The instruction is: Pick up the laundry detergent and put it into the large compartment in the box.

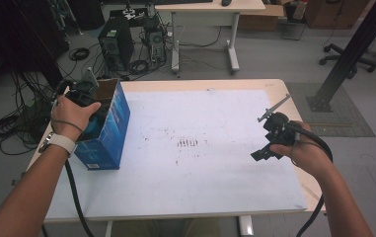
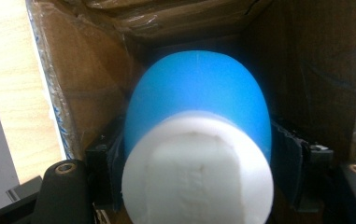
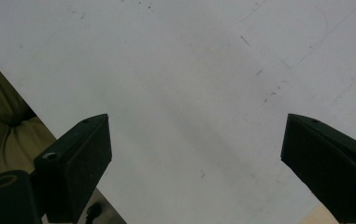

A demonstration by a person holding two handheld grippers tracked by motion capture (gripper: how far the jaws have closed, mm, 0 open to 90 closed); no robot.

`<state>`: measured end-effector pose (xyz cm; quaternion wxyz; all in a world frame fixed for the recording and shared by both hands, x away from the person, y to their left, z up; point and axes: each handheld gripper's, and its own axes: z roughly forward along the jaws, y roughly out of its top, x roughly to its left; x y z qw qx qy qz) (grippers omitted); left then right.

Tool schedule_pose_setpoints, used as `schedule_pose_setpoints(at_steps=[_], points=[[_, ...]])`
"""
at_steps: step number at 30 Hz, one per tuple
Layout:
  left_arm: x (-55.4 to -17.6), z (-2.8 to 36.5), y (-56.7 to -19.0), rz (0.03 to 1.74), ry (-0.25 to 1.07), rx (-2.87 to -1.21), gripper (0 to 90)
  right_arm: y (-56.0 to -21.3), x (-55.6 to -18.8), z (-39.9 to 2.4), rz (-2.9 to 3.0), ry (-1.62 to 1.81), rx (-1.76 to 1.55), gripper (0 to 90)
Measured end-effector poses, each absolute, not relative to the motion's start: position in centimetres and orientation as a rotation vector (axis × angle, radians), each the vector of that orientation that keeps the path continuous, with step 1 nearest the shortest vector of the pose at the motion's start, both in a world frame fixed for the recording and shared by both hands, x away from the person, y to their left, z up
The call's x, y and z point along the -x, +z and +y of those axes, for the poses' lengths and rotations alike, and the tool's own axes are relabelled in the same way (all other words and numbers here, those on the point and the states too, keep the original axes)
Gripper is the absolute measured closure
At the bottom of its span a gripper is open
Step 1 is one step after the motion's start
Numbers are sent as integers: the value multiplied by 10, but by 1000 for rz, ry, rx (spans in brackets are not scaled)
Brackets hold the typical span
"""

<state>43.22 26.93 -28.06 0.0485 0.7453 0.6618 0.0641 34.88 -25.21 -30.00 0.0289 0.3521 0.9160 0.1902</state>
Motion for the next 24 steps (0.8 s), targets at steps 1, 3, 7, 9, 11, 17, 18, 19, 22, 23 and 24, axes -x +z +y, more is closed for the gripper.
schedule_pose_setpoints(at_steps=[1, 3, 7, 9, 11, 17, 18, 19, 22, 23, 24], points=[[-432, 269, -281, 2016, 194, -2273, 302, -300, -349, -252, 2827, 587, -1084, 90], [-432, 269, -281, 2014, 194, -2276, 295, -300, -349, -252, 2828, 589, -1079, 94], [-431, 269, -280, 2010, 187, -2271, 264, -299, -348, -252, 2827, 591, -1079, 95], [-431, 268, -279, 2007, 185, -2275, 246, -299, -348, -252, 2828, 591, -1078, 94], [-431, 268, -279, 2004, 184, -2275, 242, -300, -348, -251, 2828, 591, -1079, 94], [-430, 269, -278, 2002, 184, -2271, 238, -299, -348, -252, 2826, 594, -1078, 94], [-430, 269, -278, 1999, 179, -2272, 237, -299, -347, -252, 2826, 594, -1078, 94], [-430, 269, -278, 1998, 178, -2270, 235, -299, -347, -252, 2825, 594, -1077, 94], [-430, 269, -276, 1997, 176, -2263, 233, -299, -347, -251, 2826, 596, -1074, 94], [-429, 269, -276, 1996, 174, -2262, 233, -299, -347, -251, 2826, 596, -1074, 94], [-429, 270, -276, 1995, 170, -2263, 233, -299, -347, -251, 2827, 596, -1074, 94]])
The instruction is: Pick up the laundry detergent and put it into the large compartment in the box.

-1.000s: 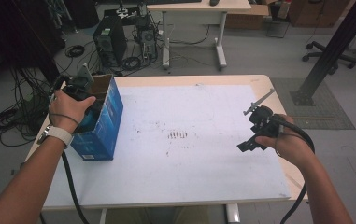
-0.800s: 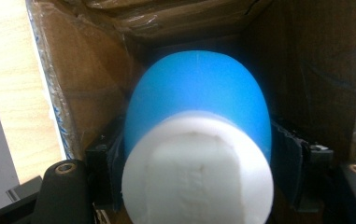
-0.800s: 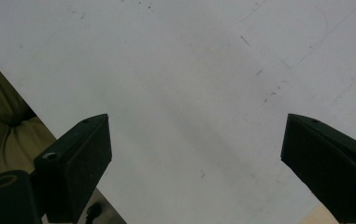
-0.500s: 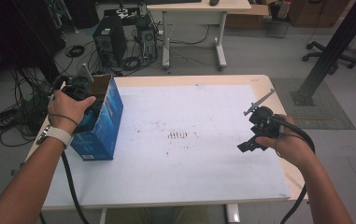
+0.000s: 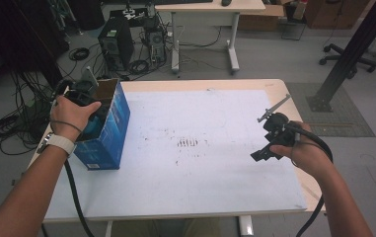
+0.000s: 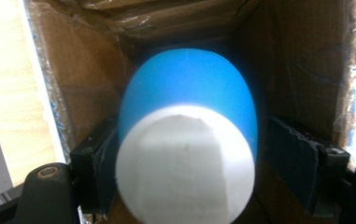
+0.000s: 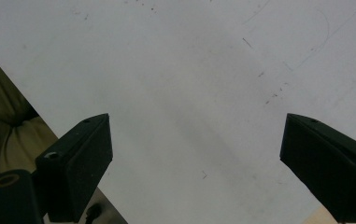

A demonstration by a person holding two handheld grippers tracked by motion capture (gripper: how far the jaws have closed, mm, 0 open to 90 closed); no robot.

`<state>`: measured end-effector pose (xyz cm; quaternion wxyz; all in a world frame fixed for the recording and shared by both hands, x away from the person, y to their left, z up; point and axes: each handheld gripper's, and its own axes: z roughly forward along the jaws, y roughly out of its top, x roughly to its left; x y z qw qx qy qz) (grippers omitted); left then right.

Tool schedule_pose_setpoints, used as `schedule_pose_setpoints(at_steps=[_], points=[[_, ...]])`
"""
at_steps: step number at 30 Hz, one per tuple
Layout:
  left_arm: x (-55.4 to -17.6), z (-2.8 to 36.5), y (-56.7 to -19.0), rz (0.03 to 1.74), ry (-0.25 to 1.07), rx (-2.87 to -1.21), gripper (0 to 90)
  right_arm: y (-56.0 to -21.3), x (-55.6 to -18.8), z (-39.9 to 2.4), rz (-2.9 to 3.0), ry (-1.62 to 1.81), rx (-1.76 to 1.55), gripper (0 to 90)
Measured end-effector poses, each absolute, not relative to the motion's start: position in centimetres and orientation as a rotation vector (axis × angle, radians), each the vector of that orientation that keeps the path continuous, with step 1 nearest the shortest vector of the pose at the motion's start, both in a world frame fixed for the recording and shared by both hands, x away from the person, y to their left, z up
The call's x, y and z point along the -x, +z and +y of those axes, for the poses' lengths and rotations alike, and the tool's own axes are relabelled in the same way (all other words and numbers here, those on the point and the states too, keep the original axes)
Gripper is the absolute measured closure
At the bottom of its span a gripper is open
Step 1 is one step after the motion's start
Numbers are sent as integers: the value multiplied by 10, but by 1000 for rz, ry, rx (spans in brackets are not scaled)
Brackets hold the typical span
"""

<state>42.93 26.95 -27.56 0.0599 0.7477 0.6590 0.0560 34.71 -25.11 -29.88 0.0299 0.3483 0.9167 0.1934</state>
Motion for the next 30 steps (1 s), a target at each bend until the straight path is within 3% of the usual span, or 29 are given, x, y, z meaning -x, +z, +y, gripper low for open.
schedule_pose_setpoints(at_steps=[30], points=[[-424, 273, -257, 1977, 187, -2212, 185, -297, -344, -253, 2820, 599, -1073, 94]])
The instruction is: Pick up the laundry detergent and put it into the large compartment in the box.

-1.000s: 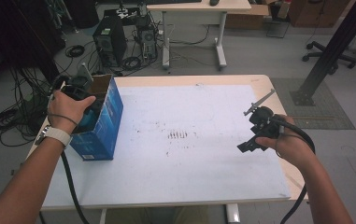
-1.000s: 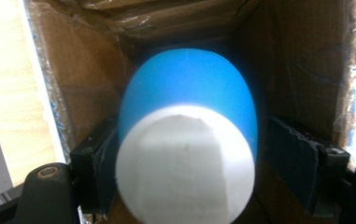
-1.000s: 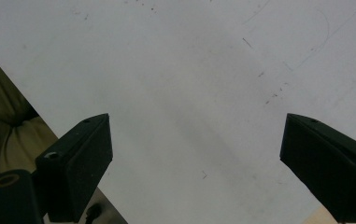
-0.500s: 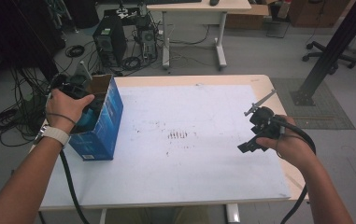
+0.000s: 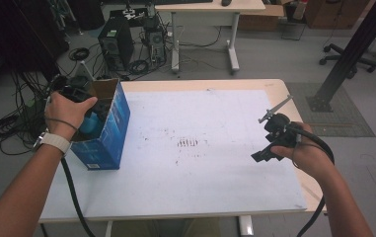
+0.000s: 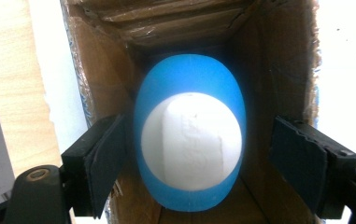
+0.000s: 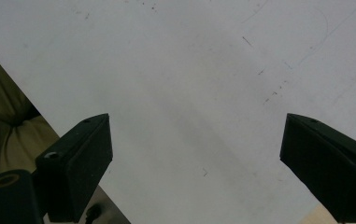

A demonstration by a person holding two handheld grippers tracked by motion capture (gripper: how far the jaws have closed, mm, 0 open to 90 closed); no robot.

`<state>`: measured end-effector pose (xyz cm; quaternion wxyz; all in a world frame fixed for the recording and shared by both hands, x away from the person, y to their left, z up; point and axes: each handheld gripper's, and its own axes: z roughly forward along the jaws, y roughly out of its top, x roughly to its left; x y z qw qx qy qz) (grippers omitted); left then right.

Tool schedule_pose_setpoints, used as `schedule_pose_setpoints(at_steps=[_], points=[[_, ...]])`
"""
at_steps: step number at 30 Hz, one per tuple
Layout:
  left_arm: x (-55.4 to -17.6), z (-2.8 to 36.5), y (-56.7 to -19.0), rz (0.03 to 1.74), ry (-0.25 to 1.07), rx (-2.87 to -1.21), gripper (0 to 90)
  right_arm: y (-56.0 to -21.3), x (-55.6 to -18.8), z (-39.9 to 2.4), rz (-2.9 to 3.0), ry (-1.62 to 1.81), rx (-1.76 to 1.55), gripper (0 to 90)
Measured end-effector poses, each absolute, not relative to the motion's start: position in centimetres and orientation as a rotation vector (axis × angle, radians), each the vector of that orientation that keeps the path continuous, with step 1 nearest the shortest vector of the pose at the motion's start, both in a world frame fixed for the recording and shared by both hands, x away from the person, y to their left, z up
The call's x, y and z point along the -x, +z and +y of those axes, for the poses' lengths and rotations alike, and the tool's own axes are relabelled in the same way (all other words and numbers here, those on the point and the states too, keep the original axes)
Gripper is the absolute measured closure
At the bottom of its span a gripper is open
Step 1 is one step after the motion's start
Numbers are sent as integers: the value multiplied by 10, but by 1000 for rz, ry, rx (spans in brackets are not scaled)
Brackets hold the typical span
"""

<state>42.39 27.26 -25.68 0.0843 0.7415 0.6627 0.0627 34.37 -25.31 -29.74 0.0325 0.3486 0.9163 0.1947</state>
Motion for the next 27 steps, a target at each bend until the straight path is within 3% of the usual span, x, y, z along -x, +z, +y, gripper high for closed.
schedule_pose_setpoints(at_steps=[8, 27], points=[[-423, 275, -248, 1931, 194, -2217, 131, -296, -343, -253, 2820, 596, -1074, 95], [-417, 267, -222, 1851, 258, -2240, 115, -291, -341, -252, 2815, 595, -1070, 94]])
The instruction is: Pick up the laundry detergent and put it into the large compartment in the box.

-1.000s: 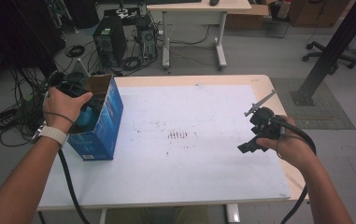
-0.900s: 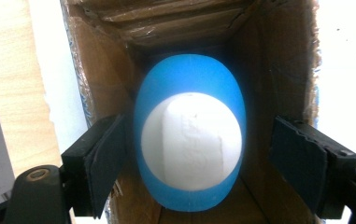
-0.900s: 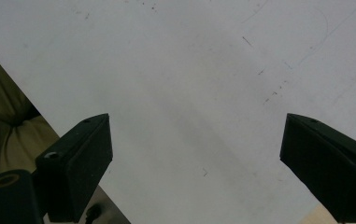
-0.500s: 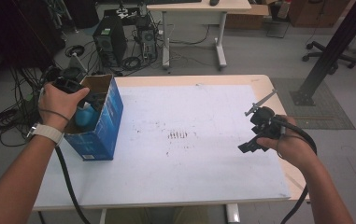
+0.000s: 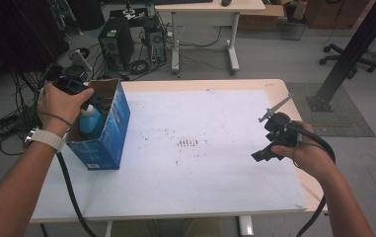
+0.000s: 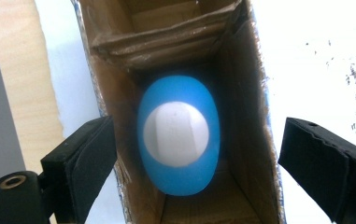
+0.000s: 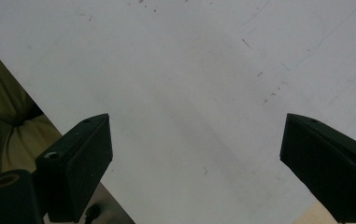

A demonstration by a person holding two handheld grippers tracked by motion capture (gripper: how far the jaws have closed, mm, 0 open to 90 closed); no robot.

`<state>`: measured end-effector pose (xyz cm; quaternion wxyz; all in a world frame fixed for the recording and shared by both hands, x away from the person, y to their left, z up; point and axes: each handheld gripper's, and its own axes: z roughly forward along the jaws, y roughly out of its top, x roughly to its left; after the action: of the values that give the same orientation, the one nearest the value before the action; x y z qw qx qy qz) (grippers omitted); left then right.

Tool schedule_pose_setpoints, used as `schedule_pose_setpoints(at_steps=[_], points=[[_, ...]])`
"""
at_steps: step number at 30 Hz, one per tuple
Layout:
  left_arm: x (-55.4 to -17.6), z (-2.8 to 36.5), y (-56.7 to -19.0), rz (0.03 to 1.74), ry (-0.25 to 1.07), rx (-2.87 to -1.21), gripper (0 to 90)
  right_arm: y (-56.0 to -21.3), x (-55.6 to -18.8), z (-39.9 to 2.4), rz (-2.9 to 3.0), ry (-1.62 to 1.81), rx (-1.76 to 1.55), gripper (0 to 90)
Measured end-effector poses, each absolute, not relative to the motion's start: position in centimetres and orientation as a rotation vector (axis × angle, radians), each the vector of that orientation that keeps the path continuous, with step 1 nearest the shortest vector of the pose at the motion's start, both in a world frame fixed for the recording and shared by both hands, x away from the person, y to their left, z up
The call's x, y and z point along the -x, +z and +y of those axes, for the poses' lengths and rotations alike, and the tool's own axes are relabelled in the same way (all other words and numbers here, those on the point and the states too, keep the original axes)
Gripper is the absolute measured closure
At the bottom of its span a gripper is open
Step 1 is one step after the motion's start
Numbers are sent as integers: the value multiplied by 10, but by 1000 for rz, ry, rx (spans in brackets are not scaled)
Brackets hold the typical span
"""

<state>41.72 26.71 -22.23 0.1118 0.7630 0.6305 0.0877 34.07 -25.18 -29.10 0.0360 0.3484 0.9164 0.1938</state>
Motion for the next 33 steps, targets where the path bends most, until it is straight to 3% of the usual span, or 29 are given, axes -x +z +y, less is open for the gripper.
schedule_pose_setpoints(at_steps=[33], points=[[-409, 235, -167, 1580, 362, -2285, 113, -288, -340, -256, 2811, 593, -1085, 94]])
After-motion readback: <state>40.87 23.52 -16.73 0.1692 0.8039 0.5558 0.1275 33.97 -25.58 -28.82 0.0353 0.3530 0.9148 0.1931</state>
